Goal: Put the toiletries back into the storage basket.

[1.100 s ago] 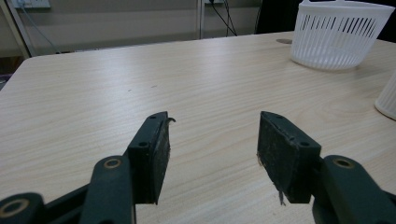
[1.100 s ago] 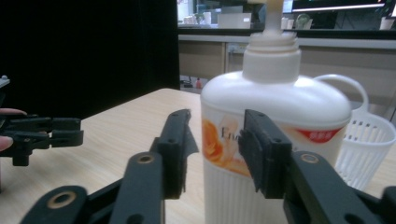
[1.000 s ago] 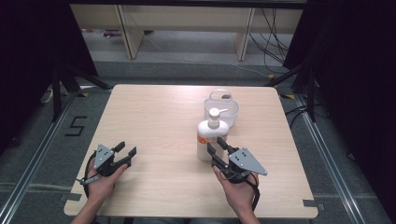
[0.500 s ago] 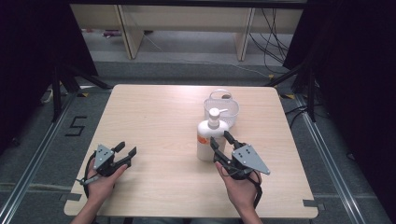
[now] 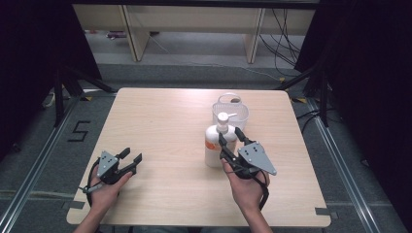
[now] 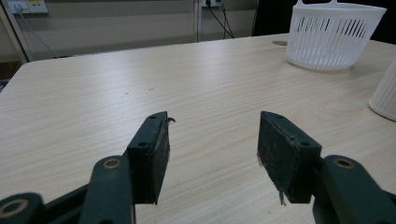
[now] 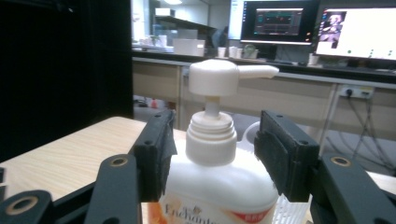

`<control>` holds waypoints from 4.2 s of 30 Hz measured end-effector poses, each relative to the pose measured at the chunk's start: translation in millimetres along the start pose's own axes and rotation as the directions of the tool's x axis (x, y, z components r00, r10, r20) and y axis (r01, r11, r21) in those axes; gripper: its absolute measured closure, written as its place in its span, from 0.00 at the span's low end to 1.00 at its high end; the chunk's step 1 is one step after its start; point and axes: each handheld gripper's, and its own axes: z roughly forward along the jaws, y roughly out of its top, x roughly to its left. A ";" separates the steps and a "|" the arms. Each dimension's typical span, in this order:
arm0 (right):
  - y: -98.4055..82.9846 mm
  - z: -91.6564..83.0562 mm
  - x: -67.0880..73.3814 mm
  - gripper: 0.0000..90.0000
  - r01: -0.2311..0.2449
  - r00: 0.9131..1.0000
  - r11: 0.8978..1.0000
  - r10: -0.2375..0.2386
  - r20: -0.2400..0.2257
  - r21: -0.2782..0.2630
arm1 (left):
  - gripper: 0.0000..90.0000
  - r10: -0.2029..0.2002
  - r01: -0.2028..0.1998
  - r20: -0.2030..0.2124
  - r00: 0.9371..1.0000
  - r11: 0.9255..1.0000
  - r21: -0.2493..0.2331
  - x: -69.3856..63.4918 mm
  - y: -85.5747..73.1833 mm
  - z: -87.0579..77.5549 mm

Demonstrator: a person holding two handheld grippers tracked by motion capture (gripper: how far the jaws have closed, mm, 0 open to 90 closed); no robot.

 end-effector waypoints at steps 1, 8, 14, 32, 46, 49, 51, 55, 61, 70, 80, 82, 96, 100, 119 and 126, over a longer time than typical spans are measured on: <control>0.9 1.6 1.1 0.52 0.002 1.000 1.000 -0.002 0.007 -0.001 | 0.48 0.001 -0.001 -0.001 1.000 1.000 0.002 -0.1 0.0 0.1; 7.4 14.2 3.5 0.52 0.015 0.999 1.000 -0.016 0.030 0.009 | 0.48 -0.007 0.007 -0.004 1.000 1.000 0.005 0.1 0.1 0.4; 11.5 23.1 8.3 0.52 -0.011 0.999 0.999 0.010 0.036 0.030 | 0.48 -0.005 0.005 -0.003 1.000 1.000 0.003 -0.2 0.0 0.1; 17.5 43.8 10.9 0.54 -0.039 0.997 0.997 0.035 0.063 0.067 | 0.48 -0.008 0.008 0.000 1.000 1.000 0.003 0.5 0.0 0.1; 21.8 47.8 9.0 0.65 -0.062 0.995 0.996 0.057 0.082 0.064 | 0.48 -0.009 0.010 0.014 1.000 1.000 -0.011 1.0 -0.4 1.1; 20.9 48.2 9.5 0.66 -0.062 0.995 0.997 0.057 0.084 0.051 | 0.48 -0.009 0.009 0.016 1.000 1.000 -0.011 1.1 -0.4 1.1; 19.9 47.6 9.9 0.66 -0.048 0.995 0.998 0.044 0.092 0.044 | 0.47 -0.012 0.013 0.017 1.000 1.000 -0.012 1.2 -0.4 1.1; 20.5 48.2 9.0 0.66 -0.059 0.995 0.997 0.055 0.081 0.051 | 0.47 -0.013 0.013 0.010 1.000 1.000 -0.003 1.0 -0.2 -0.4; 22.6 46.7 4.7 0.66 -0.063 0.996 0.997 0.059 0.073 0.053 | 0.47 -0.011 0.011 0.014 1.000 1.000 -0.006 1.4 -0.2 -0.1; 33.4 44.2 -4.5 0.66 -0.053 0.996 0.998 0.051 0.078 0.029 | 0.47 -0.007 0.007 0.011 1.000 1.000 -0.003 1.3 -0.1 -0.3; 40.8 43.9 -11.2 0.66 -0.066 0.995 0.998 0.064 0.074 0.024 | 0.47 -0.008 0.008 0.012 1.000 1.000 -0.004 1.4 -0.1 -0.4; 42.0 43.9 -12.9 0.66 -0.074 0.994 0.997 0.072 0.080 0.022 | 0.47 -0.007 0.007 0.011 1.000 1.000 -0.003 1.3 -0.1 -0.3; 51.1 47.2 -23.3 0.66 -0.072 0.995 0.997 0.071 0.066 0.010 | 0.47 -0.007 0.007 0.011 1.000 1.000 -0.003 1.2 -0.1 -0.4; 53.2 48.0 -26.7 0.66 -0.056 0.995 0.998 0.057 0.083 -0.008 | 0.47 -0.007 0.007 0.011 1.000 1.000 -0.002 1.2 0.0 -0.3; 62.6 52.7 -35.5 0.66 -0.063 0.994 0.998 0.065 0.087 -0.015 | 0.47 -0.007 0.007 0.011 1.000 1.000 -0.003 1.2 -0.1 -0.4; 65.9 55.4 -40.1 0.66 -0.057 0.993 0.998 0.060 0.106 -0.032 | 0.47 -0.007 0.007 0.011 1.000 1.000 -0.002 1.3 0.0 -0.1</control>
